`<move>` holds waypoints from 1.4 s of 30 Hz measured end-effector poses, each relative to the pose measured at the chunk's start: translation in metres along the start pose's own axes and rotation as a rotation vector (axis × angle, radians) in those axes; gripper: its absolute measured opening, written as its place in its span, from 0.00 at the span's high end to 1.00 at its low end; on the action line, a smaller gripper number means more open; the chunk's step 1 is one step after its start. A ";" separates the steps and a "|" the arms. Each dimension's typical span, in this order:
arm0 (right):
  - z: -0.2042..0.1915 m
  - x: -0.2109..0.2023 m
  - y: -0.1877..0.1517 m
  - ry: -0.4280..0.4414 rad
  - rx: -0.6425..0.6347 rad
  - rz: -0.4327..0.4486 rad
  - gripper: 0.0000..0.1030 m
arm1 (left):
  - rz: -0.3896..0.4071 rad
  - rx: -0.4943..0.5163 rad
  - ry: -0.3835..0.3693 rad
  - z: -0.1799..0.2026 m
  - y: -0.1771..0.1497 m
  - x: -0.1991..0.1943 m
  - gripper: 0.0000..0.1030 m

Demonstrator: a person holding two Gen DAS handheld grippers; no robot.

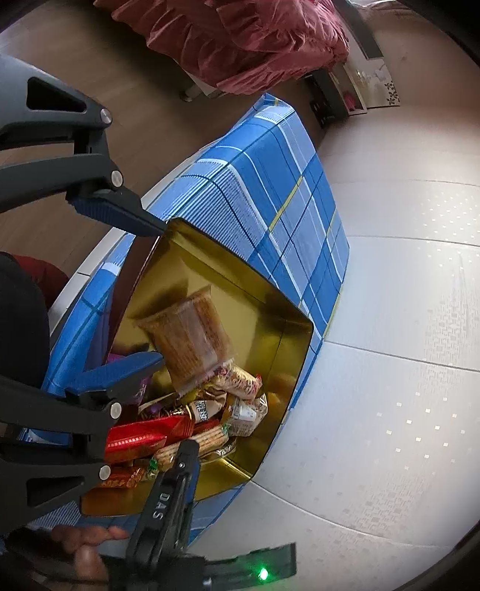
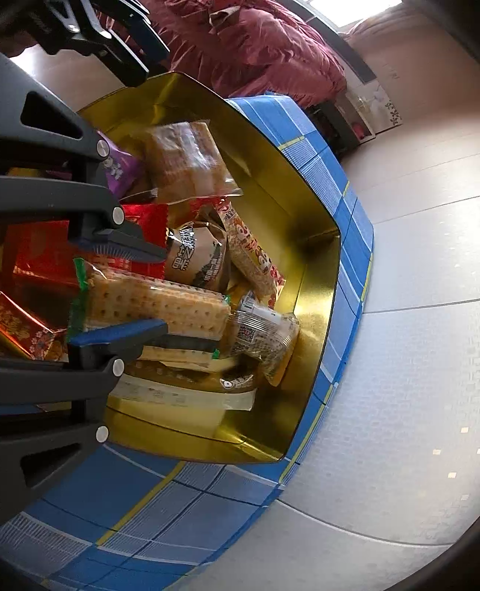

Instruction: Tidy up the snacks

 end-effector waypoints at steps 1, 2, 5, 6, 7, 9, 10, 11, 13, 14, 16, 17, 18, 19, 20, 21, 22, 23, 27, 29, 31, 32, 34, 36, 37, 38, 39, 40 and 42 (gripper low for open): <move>0.000 0.000 0.000 0.005 0.004 0.000 0.68 | 0.001 0.002 -0.001 0.001 0.000 -0.001 0.36; 0.000 -0.001 0.000 0.013 0.008 0.000 0.68 | 0.002 0.005 -0.001 0.002 0.000 -0.002 0.36; 0.001 -0.006 -0.005 0.021 0.025 0.003 0.68 | 0.008 0.011 0.004 0.004 0.000 -0.004 0.35; 0.001 -0.009 -0.006 0.023 0.030 0.007 0.68 | 0.009 0.010 0.003 0.005 0.000 -0.005 0.35; 0.001 -0.012 -0.008 0.023 0.032 0.014 0.68 | 0.010 0.010 0.001 0.005 0.000 -0.005 0.35; 0.001 -0.020 -0.011 0.015 0.032 0.034 0.68 | 0.015 0.015 0.001 0.006 0.001 -0.007 0.35; 0.001 -0.024 -0.012 0.007 0.032 0.046 0.67 | 0.019 0.018 0.004 0.007 0.001 -0.008 0.35; 0.001 -0.028 -0.013 0.003 0.031 0.056 0.67 | 0.021 0.021 0.007 0.008 0.001 -0.009 0.34; 0.000 -0.036 -0.016 -0.002 0.025 0.076 0.67 | 0.025 0.025 0.009 0.010 0.001 -0.012 0.33; 0.000 -0.039 -0.018 -0.007 0.022 0.083 0.66 | 0.027 0.027 0.010 0.011 0.001 -0.013 0.32; -0.001 -0.046 -0.022 -0.016 0.018 0.097 0.66 | 0.025 0.036 0.009 0.014 0.001 -0.014 0.30; -0.002 -0.048 -0.023 -0.019 0.018 0.103 0.66 | 0.026 0.040 0.008 0.015 0.000 -0.015 0.30; -0.002 -0.052 -0.026 -0.025 0.016 0.111 0.66 | 0.030 0.043 0.008 0.017 0.000 -0.017 0.30; -0.002 -0.055 -0.028 -0.034 0.014 0.122 0.66 | 0.033 0.045 0.007 0.018 0.000 -0.018 0.30; -0.003 -0.059 -0.030 -0.042 0.013 0.132 0.66 | 0.036 0.049 0.007 0.019 0.000 -0.020 0.30; -0.002 -0.063 -0.033 -0.051 0.013 0.142 0.66 | 0.038 0.052 0.008 0.020 -0.001 -0.021 0.30; -0.002 -0.066 -0.035 -0.060 0.014 0.152 0.66 | 0.040 0.055 0.007 0.022 -0.001 -0.022 0.30; -0.001 -0.071 -0.038 -0.070 0.016 0.163 0.66 | 0.042 0.055 0.006 0.023 -0.001 -0.024 0.29; 0.004 -0.087 -0.049 -0.107 0.037 0.212 0.65 | 0.057 0.068 0.004 0.030 -0.004 -0.030 0.27; 0.008 -0.095 -0.055 -0.116 0.057 0.237 0.65 | 0.067 0.077 0.000 0.035 -0.006 -0.034 0.26; 0.013 -0.103 -0.063 -0.138 0.070 0.258 0.65 | 0.075 0.086 -0.005 0.041 -0.007 -0.037 0.25; 0.015 -0.106 -0.066 -0.147 0.073 0.264 0.65 | 0.079 0.088 -0.009 0.044 -0.007 -0.039 0.25; 0.019 -0.112 -0.072 -0.163 0.077 0.275 0.65 | 0.090 0.090 -0.022 0.050 -0.008 -0.044 0.23; 0.023 -0.115 -0.077 -0.171 0.087 0.280 0.65 | 0.104 0.107 -0.027 0.057 -0.008 -0.048 0.19; 0.024 -0.117 -0.079 -0.171 0.094 0.281 0.65 | 0.111 0.115 -0.030 0.060 -0.008 -0.050 0.18; 0.025 -0.117 -0.080 -0.172 0.098 0.281 0.65 | 0.114 0.122 -0.034 0.063 -0.008 -0.052 0.18; 0.027 -0.118 -0.082 -0.174 0.103 0.283 0.64 | 0.116 0.128 -0.036 0.065 -0.008 -0.053 0.17; 0.028 -0.118 -0.083 -0.174 0.106 0.282 0.64 | 0.119 0.134 -0.036 0.068 -0.008 -0.054 0.17; 0.029 -0.118 -0.085 -0.173 0.112 0.279 0.64 | 0.124 0.145 -0.039 0.071 -0.009 -0.057 0.17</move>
Point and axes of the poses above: each gripper's, at about its wrist camera, not at the fingertips, and x roughly the way its jaws point, z to its right, y to its top, the point moved 5 cm from there along x, roughly the way its jaws point, and after that the axes turned 4 degrees about x, right-handed, at the moved point
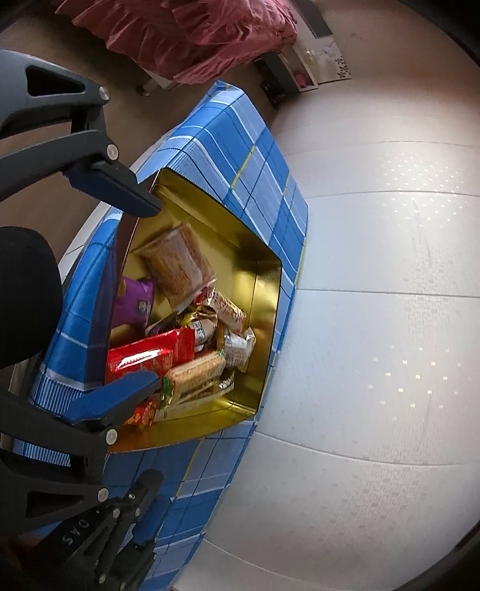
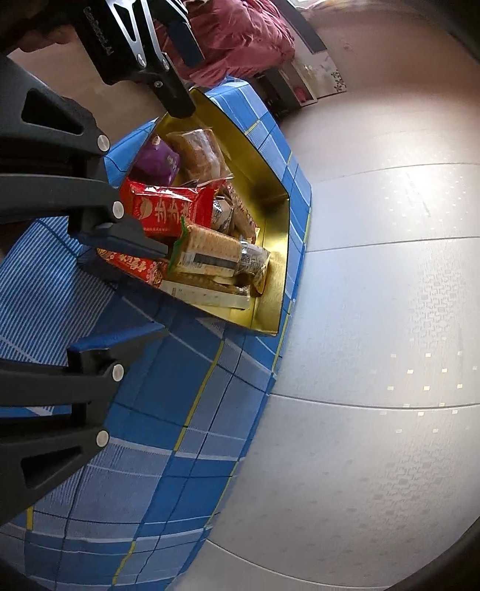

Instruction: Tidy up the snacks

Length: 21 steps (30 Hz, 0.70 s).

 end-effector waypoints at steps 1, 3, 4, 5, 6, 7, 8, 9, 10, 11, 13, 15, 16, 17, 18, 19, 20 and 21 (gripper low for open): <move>0.000 -0.001 -0.001 -0.001 0.002 0.001 0.64 | 0.001 0.003 0.000 0.001 0.000 -0.001 0.17; 0.001 -0.001 -0.002 0.000 0.004 0.003 0.64 | 0.003 0.006 -0.001 0.002 0.000 -0.002 0.17; 0.002 -0.002 -0.002 0.001 0.005 0.003 0.64 | 0.004 0.008 0.000 0.003 0.001 -0.002 0.17; 0.002 -0.002 -0.003 0.000 0.005 0.003 0.64 | 0.004 0.009 0.001 0.003 0.001 -0.003 0.17; 0.002 -0.002 -0.003 0.002 0.008 0.002 0.64 | 0.004 0.010 0.001 0.003 0.001 -0.003 0.17; 0.003 -0.003 -0.004 0.004 0.010 0.001 0.64 | 0.004 0.012 0.003 0.003 0.000 -0.003 0.16; 0.003 -0.003 -0.004 0.005 0.012 0.000 0.63 | 0.004 0.014 0.005 0.003 0.000 -0.003 0.16; 0.003 -0.003 -0.004 0.005 0.013 0.000 0.63 | 0.003 0.015 0.006 0.003 0.000 -0.002 0.16; 0.003 -0.003 -0.005 0.004 0.014 0.000 0.63 | 0.003 0.016 0.005 0.003 0.000 -0.003 0.16; 0.003 -0.003 -0.005 0.005 0.014 0.000 0.63 | 0.003 0.017 0.005 0.004 0.000 -0.003 0.16; 0.004 -0.003 -0.005 0.004 0.014 0.002 0.63 | 0.004 0.019 0.006 0.004 0.000 -0.003 0.16; 0.004 -0.003 -0.005 0.003 0.015 0.003 0.63 | 0.004 0.019 0.006 0.004 0.000 -0.003 0.15; 0.004 -0.003 -0.006 0.004 0.016 0.003 0.63 | 0.005 0.019 0.007 0.004 0.000 -0.004 0.15; 0.004 -0.003 -0.006 0.004 0.017 0.002 0.63 | 0.005 0.020 0.009 0.004 0.000 -0.004 0.15; 0.004 -0.003 -0.006 0.004 0.018 0.002 0.63 | 0.005 0.020 0.010 0.004 0.000 -0.004 0.15; 0.004 -0.002 -0.007 0.004 0.019 0.001 0.63 | 0.004 0.020 0.009 0.004 0.000 -0.003 0.15; 0.004 -0.002 -0.007 0.004 0.019 -0.001 0.63 | 0.004 0.021 0.010 0.004 0.000 -0.003 0.15; 0.004 -0.002 -0.007 0.005 0.019 -0.002 0.63 | 0.004 0.022 0.011 0.004 0.000 -0.004 0.15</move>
Point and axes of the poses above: each gripper's, at about its wrist camera, not at the fingertips, and x roughly the way its jaws point, z to its right, y to its top, the point moved 5 cm from there along x, roughly the way its jaws point, and after that the axes turned 4 degrees about x, right-handed, at the moved point
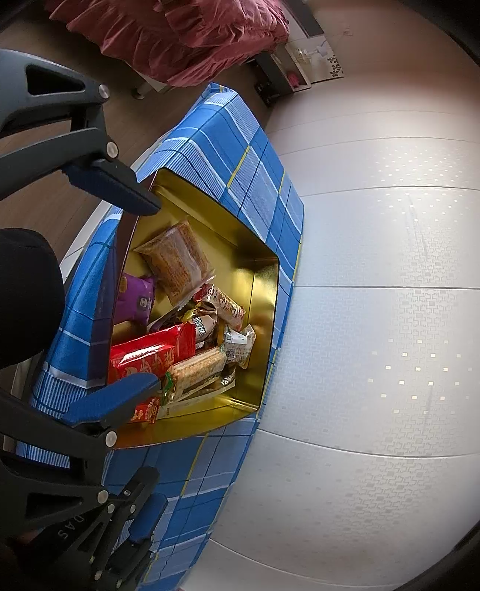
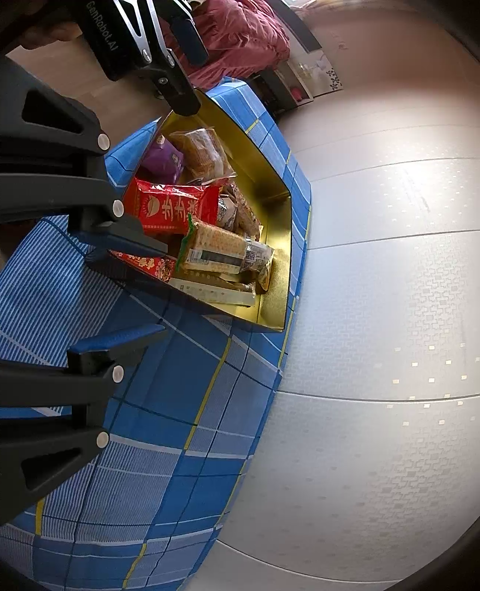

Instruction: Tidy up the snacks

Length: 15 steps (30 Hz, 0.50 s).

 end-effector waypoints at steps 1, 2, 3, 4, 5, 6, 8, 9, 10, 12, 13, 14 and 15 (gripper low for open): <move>0.000 0.000 0.000 -0.001 0.000 0.000 0.63 | 0.000 0.001 0.000 0.000 0.000 0.000 0.15; 0.000 0.000 0.000 -0.001 0.000 0.000 0.63 | -0.001 0.001 0.000 -0.001 0.000 0.000 0.15; 0.000 0.000 0.000 -0.001 0.001 -0.001 0.63 | -0.001 0.001 0.000 -0.001 0.000 -0.001 0.15; 0.000 0.001 0.001 0.000 0.001 -0.002 0.63 | 0.000 0.001 0.000 -0.001 0.000 -0.001 0.15; 0.000 0.000 0.001 -0.001 0.001 -0.001 0.63 | 0.000 0.001 0.001 -0.001 0.001 -0.001 0.15; 0.000 0.001 0.001 -0.001 0.001 -0.001 0.63 | 0.000 0.002 0.001 -0.001 0.001 -0.001 0.15; 0.000 0.001 0.000 0.001 0.002 -0.002 0.63 | 0.001 0.001 0.000 -0.001 0.001 -0.001 0.15; 0.000 0.001 0.000 0.001 0.002 -0.002 0.63 | 0.001 0.001 0.001 -0.001 0.001 -0.001 0.15; 0.000 0.001 0.000 0.001 0.002 -0.002 0.63 | 0.000 0.001 0.001 -0.001 0.001 -0.001 0.15; 0.000 0.001 0.000 0.002 0.001 -0.003 0.63 | 0.002 0.001 0.001 -0.001 0.001 -0.001 0.15; 0.000 0.001 0.000 0.001 0.001 -0.003 0.63 | 0.002 0.002 0.002 -0.002 0.001 -0.002 0.15; 0.000 0.001 0.000 0.001 0.001 -0.004 0.63 | 0.003 0.002 0.002 -0.002 0.001 -0.002 0.15; 0.001 0.001 0.000 0.001 0.002 -0.005 0.63 | 0.002 0.001 0.001 -0.002 0.001 -0.002 0.15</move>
Point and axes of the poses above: each gripper's, at about its wrist camera, not at the fingertips, and x roughly the way its jaws point, z to its right, y to its top, the point moved 5 cm from there along x, roughly the way its jaws point, and after that the axes turned 4 degrees about x, right-handed, at the moved point
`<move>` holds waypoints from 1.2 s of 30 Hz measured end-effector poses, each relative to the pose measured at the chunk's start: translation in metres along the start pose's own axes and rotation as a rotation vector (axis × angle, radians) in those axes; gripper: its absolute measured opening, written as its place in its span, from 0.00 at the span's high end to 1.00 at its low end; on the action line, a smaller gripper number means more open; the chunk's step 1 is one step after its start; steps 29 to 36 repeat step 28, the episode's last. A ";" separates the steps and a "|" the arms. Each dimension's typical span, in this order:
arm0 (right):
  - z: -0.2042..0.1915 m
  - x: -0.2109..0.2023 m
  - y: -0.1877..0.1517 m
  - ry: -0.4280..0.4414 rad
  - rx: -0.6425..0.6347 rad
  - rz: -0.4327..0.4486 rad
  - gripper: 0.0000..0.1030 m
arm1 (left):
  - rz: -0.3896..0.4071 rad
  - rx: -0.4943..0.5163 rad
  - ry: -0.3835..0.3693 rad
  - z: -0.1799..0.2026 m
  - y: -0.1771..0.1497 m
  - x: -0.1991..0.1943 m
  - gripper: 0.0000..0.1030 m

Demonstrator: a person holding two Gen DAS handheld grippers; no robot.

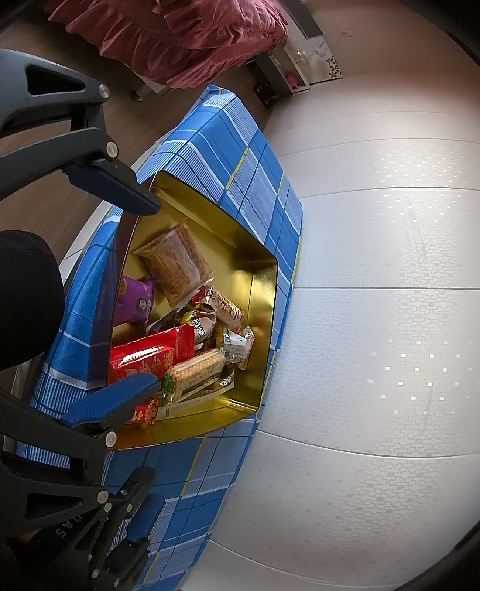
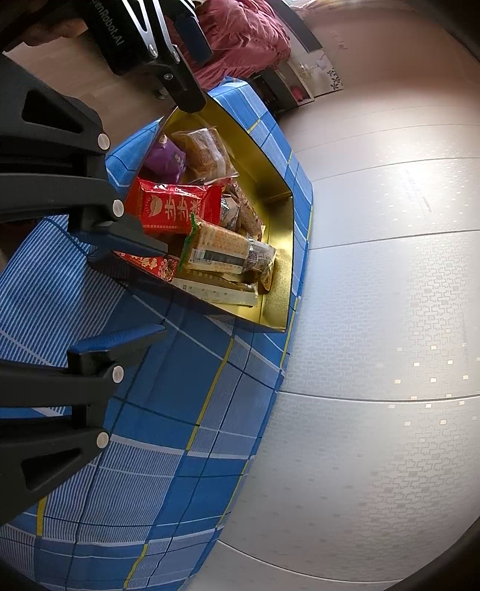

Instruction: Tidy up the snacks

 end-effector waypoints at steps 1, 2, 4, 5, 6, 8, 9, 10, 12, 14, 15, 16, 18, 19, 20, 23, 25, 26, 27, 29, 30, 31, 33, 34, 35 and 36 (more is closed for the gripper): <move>0.000 0.000 0.000 0.000 0.000 0.000 0.63 | 0.001 0.000 -0.001 0.000 0.000 0.000 0.15; 0.000 0.000 0.000 0.000 -0.001 0.001 0.63 | 0.002 0.000 0.000 0.000 0.000 -0.001 0.15; 0.000 -0.001 -0.001 0.000 -0.002 0.002 0.63 | 0.001 0.000 -0.001 0.000 0.000 -0.001 0.15; 0.000 -0.001 -0.001 -0.001 -0.002 0.003 0.63 | 0.000 0.000 0.001 0.000 0.000 -0.001 0.15; 0.000 -0.001 -0.001 -0.001 -0.002 0.003 0.63 | 0.000 0.001 0.001 0.000 0.000 -0.001 0.15; 0.000 -0.001 -0.001 -0.001 -0.003 0.003 0.63 | 0.000 0.001 0.000 0.000 0.000 -0.001 0.15; 0.000 -0.001 -0.001 -0.002 -0.003 0.003 0.63 | -0.001 0.001 0.000 0.000 0.000 0.000 0.15; 0.000 -0.001 -0.001 -0.003 -0.003 0.003 0.63 | -0.002 0.001 -0.001 0.001 0.000 -0.001 0.15; 0.001 -0.001 -0.001 -0.004 -0.002 0.003 0.63 | -0.002 0.001 -0.002 0.001 0.000 0.000 0.15; 0.001 0.000 -0.002 -0.006 -0.001 0.002 0.63 | -0.003 0.000 -0.001 0.001 0.000 0.000 0.15; 0.001 0.000 -0.002 -0.006 0.000 0.001 0.63 | -0.004 0.000 -0.002 0.001 0.000 0.000 0.15; 0.001 0.000 -0.002 -0.005 0.000 0.001 0.63 | -0.005 0.001 -0.002 0.001 0.000 0.000 0.15; 0.002 0.000 -0.002 -0.006 0.002 0.001 0.63 | -0.005 0.001 -0.002 0.002 0.000 0.000 0.15; 0.002 0.000 -0.003 -0.006 0.002 0.000 0.62 | -0.006 0.002 -0.002 0.002 0.000 0.000 0.15; 0.002 0.000 -0.002 -0.007 0.002 0.001 0.62 | -0.006 0.003 -0.001 0.002 0.000 0.000 0.15; 0.003 0.000 -0.003 -0.006 0.007 0.003 0.62 | 0.000 0.006 -0.005 0.003 0.000 0.000 0.15; 0.006 0.000 -0.002 -0.006 0.016 0.002 0.62 | 0.015 0.003 -0.008 0.003 0.001 -0.001 0.15; 0.008 -0.001 -0.002 -0.008 0.022 0.003 0.62 | 0.020 0.004 -0.014 0.004 0.001 -0.002 0.15; 0.013 -0.001 -0.002 -0.011 0.031 0.003 0.62 | 0.018 0.007 -0.017 0.005 0.001 -0.001 0.15; 0.019 -0.001 -0.001 -0.015 0.040 0.004 0.62 | 0.015 0.006 -0.020 0.005 0.001 -0.001 0.15; 0.019 -0.001 -0.001 -0.015 0.040 0.004 0.62 | 0.015 0.006 -0.020 0.005 0.001 -0.001 0.15; 0.019 -0.001 -0.001 -0.015 0.040 0.004 0.62 | 0.015 0.006 -0.020 0.005 0.001 -0.001 0.15; 0.019 -0.001 -0.001 -0.015 0.040 0.004 0.62 | 0.015 0.006 -0.020 0.005 0.001 -0.001 0.15; 0.019 -0.001 -0.001 -0.015 0.040 0.004 0.62 | 0.015 0.006 -0.020 0.005 0.001 -0.001 0.15; 0.019 -0.001 -0.001 -0.015 0.040 0.004 0.62 | 0.015 0.006 -0.020 0.005 0.001 -0.001 0.15; 0.019 -0.001 -0.001 -0.015 0.040 0.004 0.62 | 0.015 0.006 -0.020 0.005 0.001 -0.001 0.15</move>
Point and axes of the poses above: each gripper's, at about its wrist camera, not at the fingertips, and x roughly the way its jaws point, z to its right, y to its top, the point moved 5 cm from there along x, roughly the way its jaws point, and after that the axes turned 4 degrees about x, right-handed, at the moved point
